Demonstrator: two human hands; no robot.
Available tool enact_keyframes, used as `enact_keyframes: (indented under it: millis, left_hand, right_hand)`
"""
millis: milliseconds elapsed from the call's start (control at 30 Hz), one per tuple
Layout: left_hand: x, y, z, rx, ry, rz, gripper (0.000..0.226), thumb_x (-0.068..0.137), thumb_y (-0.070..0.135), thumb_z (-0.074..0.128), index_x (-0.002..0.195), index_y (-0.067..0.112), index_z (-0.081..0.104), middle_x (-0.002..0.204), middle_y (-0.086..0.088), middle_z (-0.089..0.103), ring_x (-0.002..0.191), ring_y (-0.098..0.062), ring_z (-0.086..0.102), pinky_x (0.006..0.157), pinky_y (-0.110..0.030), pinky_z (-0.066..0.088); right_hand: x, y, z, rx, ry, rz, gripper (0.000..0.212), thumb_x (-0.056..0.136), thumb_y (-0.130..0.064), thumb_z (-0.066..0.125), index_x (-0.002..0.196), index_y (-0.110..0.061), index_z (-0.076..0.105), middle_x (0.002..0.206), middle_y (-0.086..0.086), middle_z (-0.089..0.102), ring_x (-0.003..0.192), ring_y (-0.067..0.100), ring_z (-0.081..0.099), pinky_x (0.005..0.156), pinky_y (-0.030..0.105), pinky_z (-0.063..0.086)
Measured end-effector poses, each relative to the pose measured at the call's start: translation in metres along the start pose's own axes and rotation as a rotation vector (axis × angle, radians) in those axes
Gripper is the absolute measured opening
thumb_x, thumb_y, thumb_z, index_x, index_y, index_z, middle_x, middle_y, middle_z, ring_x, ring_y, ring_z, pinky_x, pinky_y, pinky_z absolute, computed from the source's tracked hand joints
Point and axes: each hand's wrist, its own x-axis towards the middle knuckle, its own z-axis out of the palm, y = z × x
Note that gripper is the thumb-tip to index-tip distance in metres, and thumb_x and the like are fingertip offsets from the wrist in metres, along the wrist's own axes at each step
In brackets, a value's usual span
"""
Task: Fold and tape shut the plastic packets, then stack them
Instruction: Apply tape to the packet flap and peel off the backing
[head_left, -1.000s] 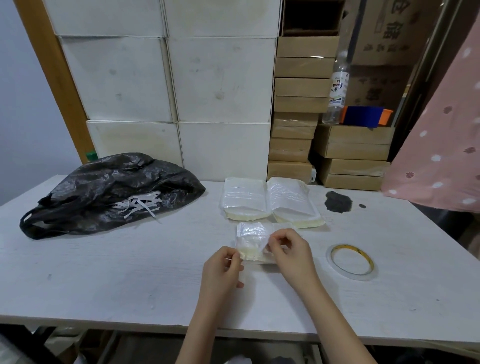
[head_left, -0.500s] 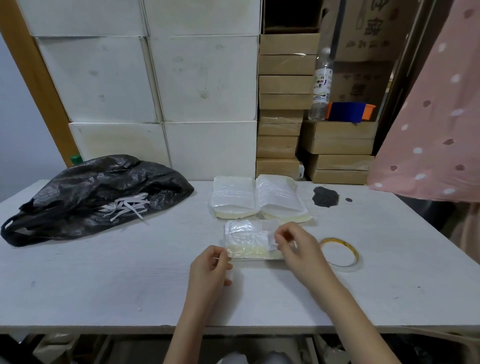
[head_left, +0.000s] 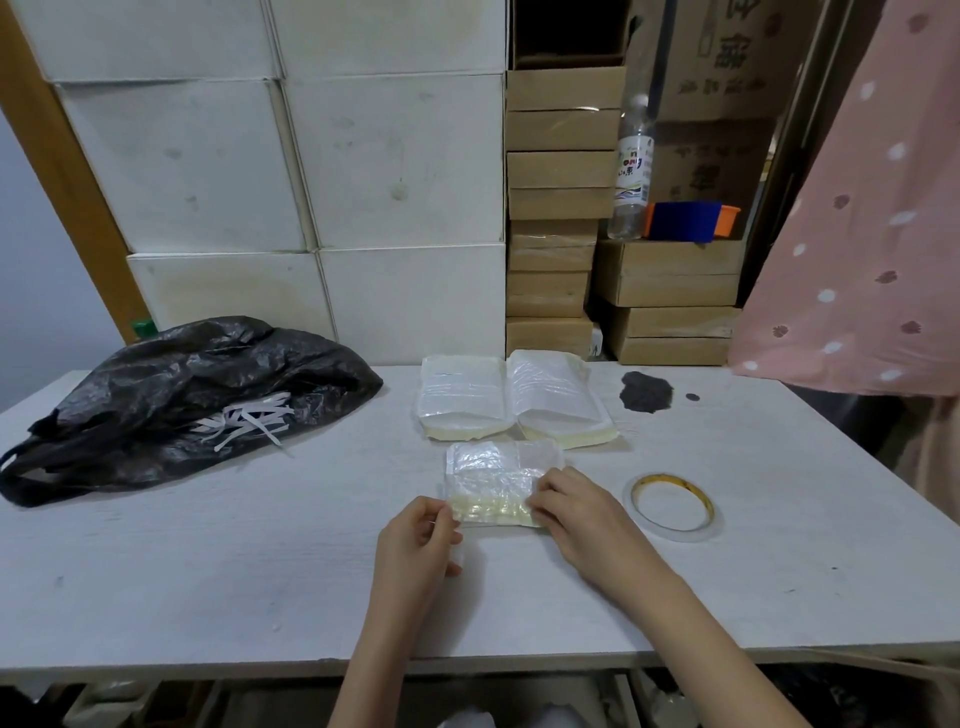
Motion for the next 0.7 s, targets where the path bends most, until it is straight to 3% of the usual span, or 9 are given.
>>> enact_keyframes:
  millis: [200,333,467,600,700]
  left_hand:
    - [0.000,0.001,0.000,0.001,0.004,-0.002,0.018,0.093,0.010,0.051,0.078,0.012,0.061,0.075,-0.008,0.065,0.071,-0.010,0.063,0.048,-0.021,0.051]
    - [-0.001,0.001,0.000,0.000,0.002,0.000,0.017,0.093,0.010,0.051,0.079,0.011,0.062,0.077,-0.007,0.065,0.074,-0.012,0.064,0.048,-0.020,0.050]
    - [-0.001,0.000,0.000,0.012,0.004,0.008,0.018,0.093,0.011,0.051,0.078,0.012,0.062,0.077,-0.007,0.066,0.074,-0.012,0.064,0.048,-0.020,0.050]
    - [-0.001,0.000,-0.001,0.016,-0.003,0.009,0.018,0.092,0.010,0.051,0.078,0.012,0.062,0.077,-0.007,0.066,0.075,-0.012,0.064,0.048,-0.021,0.051]
    - [-0.001,0.000,-0.001,0.012,-0.004,0.006,0.018,0.092,0.010,0.051,0.078,0.012,0.062,0.077,-0.007,0.066,0.075,-0.012,0.064,0.049,-0.022,0.051]
  right_hand:
    - [-0.002,0.003,-0.003,0.159,0.059,0.045,0.013,0.075,-0.002,0.070,0.071,-0.012,0.063,0.082,-0.007,0.061,0.080,0.004,0.045,0.071,0.012,0.039]
    - [-0.010,0.001,-0.003,0.524,0.149,0.278,0.022,0.078,0.001,0.069,0.074,-0.021,0.065,0.091,-0.017,0.066,0.094,0.003,0.055,0.078,0.012,0.045]
    - [-0.010,-0.008,-0.012,0.868,0.209,0.505,0.021,0.081,0.005,0.065,0.078,-0.016,0.069,0.091,-0.003,0.069,0.097,0.003,0.062,0.087,0.017,0.047]
    - [-0.007,-0.011,-0.019,0.957,0.352,0.581,0.019,0.078,0.004,0.069,0.074,-0.014,0.067,0.078,-0.002,0.071,0.088,0.004,0.065,0.083,0.013,0.047]
    - [-0.007,-0.009,-0.024,0.910,0.438,0.593,0.018,0.079,0.002,0.068,0.073,-0.014,0.066,0.076,-0.004,0.071,0.087,-0.005,0.063,0.081,0.005,0.043]
